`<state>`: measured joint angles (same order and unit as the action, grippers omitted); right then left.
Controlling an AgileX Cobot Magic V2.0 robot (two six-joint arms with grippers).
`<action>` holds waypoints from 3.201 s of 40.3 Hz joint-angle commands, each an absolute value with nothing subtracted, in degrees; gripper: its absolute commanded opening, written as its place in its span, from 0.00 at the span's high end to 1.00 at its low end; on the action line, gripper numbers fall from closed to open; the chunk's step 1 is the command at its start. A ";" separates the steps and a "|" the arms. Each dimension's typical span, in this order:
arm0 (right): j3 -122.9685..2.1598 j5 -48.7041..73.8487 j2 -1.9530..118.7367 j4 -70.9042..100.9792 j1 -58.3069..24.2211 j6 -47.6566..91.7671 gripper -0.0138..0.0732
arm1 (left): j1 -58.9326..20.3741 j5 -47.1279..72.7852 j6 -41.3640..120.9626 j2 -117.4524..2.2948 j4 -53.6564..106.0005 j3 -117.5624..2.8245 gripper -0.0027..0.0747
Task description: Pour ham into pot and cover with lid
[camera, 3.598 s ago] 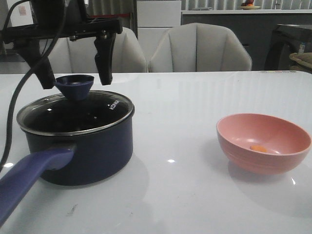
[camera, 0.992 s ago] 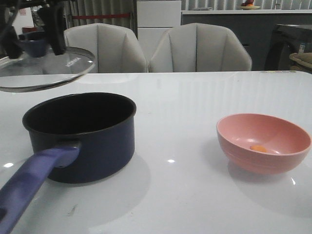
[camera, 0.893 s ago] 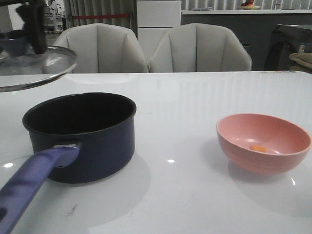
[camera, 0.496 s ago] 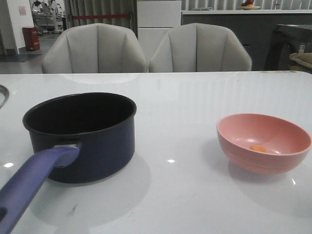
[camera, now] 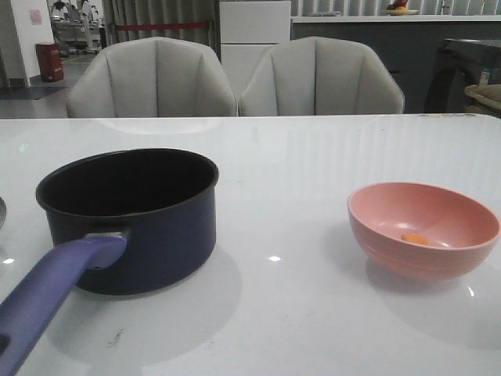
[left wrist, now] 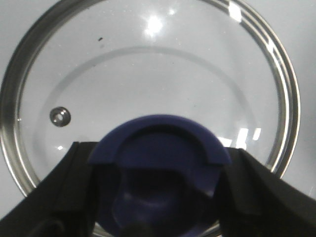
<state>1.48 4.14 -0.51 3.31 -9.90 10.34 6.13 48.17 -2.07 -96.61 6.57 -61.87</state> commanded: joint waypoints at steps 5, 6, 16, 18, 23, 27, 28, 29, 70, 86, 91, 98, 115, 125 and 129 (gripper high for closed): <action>2.07 -0.56 -1.65 3.45 -9.57 10.53 0.67 | 6.18 46.46 0.85 -97.62 10.67 -63.24 0.79; 2.07 -0.56 -1.65 3.45 -9.57 10.53 0.67 | 6.18 46.46 0.87 -97.98 10.91 -63.24 0.78; 2.07 -0.56 -1.65 3.45 -9.57 10.53 0.67 | 6.18 46.32 2.28 -98.34 10.15 -63.24 0.38; 2.07 -0.56 -1.65 3.45 -9.57 10.53 0.67 | 6.18 46.84 2.37 -98.34 9.58 -63.24 0.29; 2.07 -0.56 -1.65 3.45 -9.57 10.53 0.67 | 6.18 48.11 2.37 -98.34 9.18 -63.53 0.20; 2.07 -0.56 -1.65 3.45 -9.57 10.53 0.67 | 5.86 48.26 2.37 -97.72 9.29 -63.67 0.21; 2.07 -0.56 -1.65 3.45 -9.57 10.53 0.67 | 5.81 48.26 2.37 -97.22 9.29 -63.67 0.21; 2.07 -0.56 -1.65 3.45 -9.57 10.53 0.67 | 5.55 48.26 2.37 -96.80 9.29 -63.67 0.22; 2.07 -0.56 -1.65 3.45 -9.57 10.53 0.67 | -11.06 22.93 3.64 -36.43 11.41 -38.74 0.47; 2.07 -1.20 -1.64 3.59 -9.57 10.53 0.67 | -15.58 16.30 3.64 -14.28 11.38 -23.23 0.47; 1.73 -7.92 -1.64 6.83 -9.57 5.86 0.67 | -15.58 15.13 3.64 -10.99 11.38 -21.17 0.47; -3.90 -5.94 0.10 8.83 -9.62 4.28 0.67 | -15.58 14.99 3.64 -10.18 10.31 -20.79 0.47; -24.54 18.80 25.33 9.94 -9.62 4.23 0.67 | -15.58 14.80 3.64 -10.18 9.68 -20.66 0.47; -25.73 19.11 33.18 10.29 -9.57 2.81 0.62 | -15.58 14.75 3.64 -10.18 9.68 -20.66 0.47; -28.51 20.49 38.29 10.29 -9.57 1.83 0.46 | -15.58 14.66 3.64 -10.18 9.68 -20.66 0.47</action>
